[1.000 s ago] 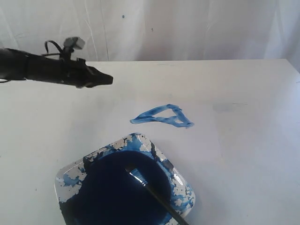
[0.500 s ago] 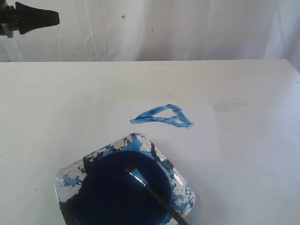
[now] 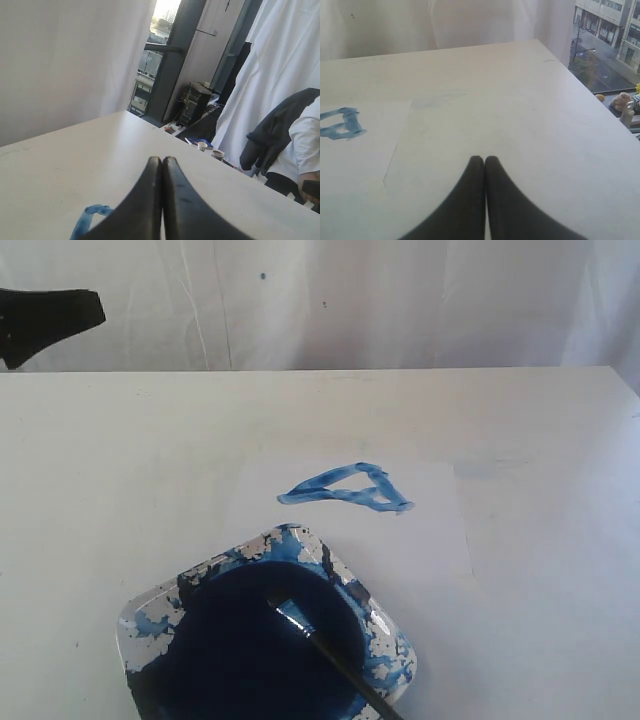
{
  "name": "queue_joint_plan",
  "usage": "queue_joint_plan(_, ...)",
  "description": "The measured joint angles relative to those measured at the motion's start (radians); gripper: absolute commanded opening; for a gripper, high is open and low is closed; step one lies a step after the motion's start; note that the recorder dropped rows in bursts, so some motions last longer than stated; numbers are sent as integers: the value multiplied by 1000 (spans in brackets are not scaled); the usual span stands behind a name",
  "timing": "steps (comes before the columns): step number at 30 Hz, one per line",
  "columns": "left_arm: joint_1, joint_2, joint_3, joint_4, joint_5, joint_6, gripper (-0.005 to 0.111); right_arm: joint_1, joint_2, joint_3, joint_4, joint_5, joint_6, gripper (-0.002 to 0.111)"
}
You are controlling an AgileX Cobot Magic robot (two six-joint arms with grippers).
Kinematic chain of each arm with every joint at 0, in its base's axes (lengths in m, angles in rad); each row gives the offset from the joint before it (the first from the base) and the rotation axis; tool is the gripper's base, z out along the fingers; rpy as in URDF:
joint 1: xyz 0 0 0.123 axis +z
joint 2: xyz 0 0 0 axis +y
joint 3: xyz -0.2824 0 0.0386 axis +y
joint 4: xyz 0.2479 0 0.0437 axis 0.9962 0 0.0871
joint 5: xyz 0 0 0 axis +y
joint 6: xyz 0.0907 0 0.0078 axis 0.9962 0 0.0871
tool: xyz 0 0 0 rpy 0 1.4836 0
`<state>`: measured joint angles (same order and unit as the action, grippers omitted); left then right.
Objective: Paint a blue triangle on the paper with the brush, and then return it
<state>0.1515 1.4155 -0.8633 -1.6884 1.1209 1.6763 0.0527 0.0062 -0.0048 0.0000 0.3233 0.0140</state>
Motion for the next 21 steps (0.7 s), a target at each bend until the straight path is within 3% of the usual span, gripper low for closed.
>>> queue_joint_plan(4,0,-58,62,32,0,-29,0,0,0,0,0,0,0,0)
queue_joint_plan(12,0,-69,77,252,2,-74,0,0,0,0,0,0,0,0)
queue_joint_plan(21,0,-87,77,309,2,-93,0,0,0,0,0,0,0,0)
